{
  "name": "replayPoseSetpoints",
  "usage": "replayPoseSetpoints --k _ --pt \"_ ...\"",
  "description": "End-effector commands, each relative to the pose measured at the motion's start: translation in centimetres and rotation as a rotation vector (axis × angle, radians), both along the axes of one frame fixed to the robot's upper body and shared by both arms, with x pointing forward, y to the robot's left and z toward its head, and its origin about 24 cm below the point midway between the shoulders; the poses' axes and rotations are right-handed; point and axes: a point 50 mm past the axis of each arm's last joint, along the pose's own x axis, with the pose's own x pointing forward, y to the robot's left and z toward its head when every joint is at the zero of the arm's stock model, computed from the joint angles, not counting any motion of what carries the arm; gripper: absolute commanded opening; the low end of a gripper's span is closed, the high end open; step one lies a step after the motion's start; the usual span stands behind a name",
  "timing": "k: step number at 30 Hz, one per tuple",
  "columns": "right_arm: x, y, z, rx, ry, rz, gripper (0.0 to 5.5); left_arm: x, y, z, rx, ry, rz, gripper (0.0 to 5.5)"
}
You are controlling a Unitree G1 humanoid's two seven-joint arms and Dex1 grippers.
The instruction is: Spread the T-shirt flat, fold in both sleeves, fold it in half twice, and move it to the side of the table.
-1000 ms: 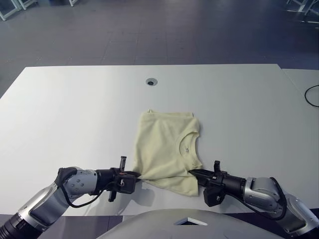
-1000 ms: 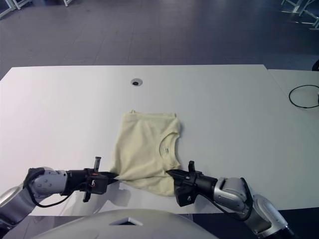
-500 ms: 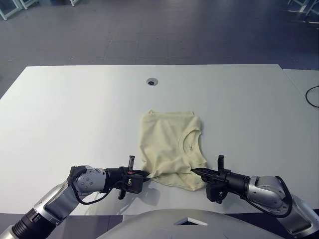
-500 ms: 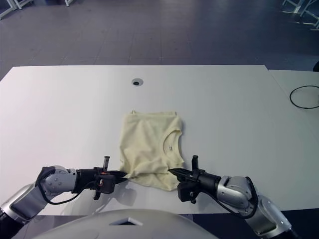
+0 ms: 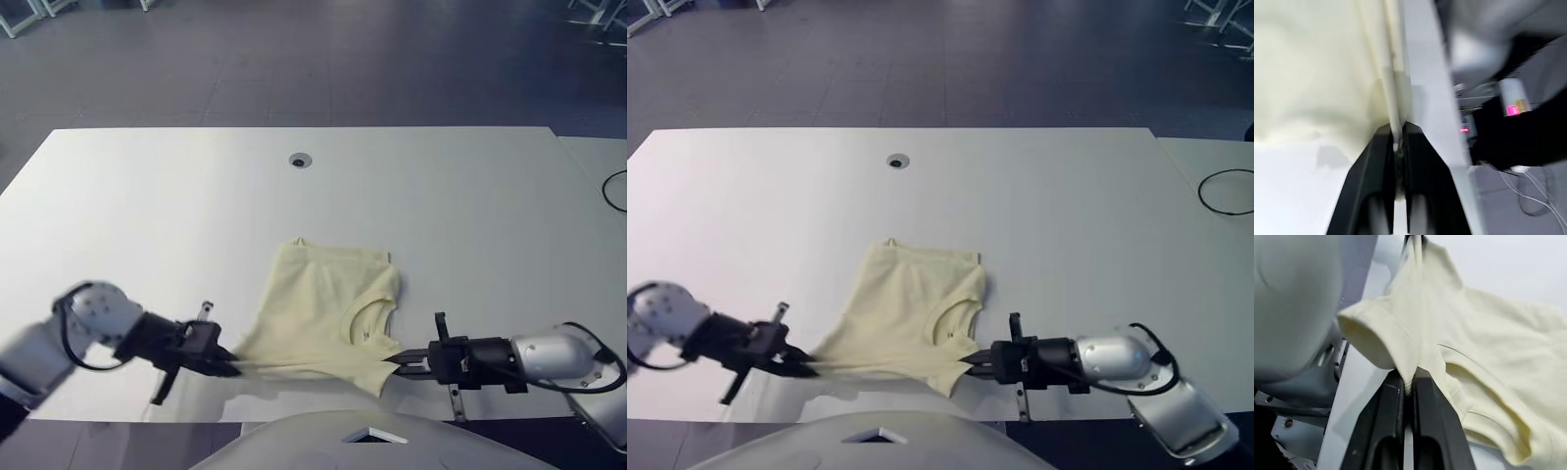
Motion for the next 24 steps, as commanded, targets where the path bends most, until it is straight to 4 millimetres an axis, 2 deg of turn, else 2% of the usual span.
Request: replayPoseSetpoints --k 1,4,9,12,15,19,24 --pt "0.6 -0.1 1.8 0.052 0.112 -0.022 0.01 2.0 -1.5 3.8 0.006 0.079 0.016 0.06" --pt "0.6 0.1 2.8 0.141 0.221 -0.047 0.01 3.1 -2.3 3.8 -0.001 0.143 0.038 0.06" --pt "2.2 -1.1 3.7 0.234 0.359 -0.133 0.01 5.0 -3.3 3.7 0.004 0.222 0.078 0.06" --pt "3.4 -1.7 3.8 0.291 0.438 -0.176 0.01 6.5 -6.5 5.1 -0.044 0.25 0.108 0.06" --pt "4.1 -2.4 3.1 0.263 0.484 -0.198 0.0 7.9 -7.9 6.1 -0.079 0.275 0.154 0.06" --pt "4.5 -2.9 1.8 0.233 0.534 -0.231 0.0 9.2 -8.7 6.0 -0.094 0.281 0.201 0.06" --pt "6.2 -4.2 0.8 0.253 0.585 -0.333 0.0 9.9 -7.7 5.1 -0.069 0.272 0.251 0.06"
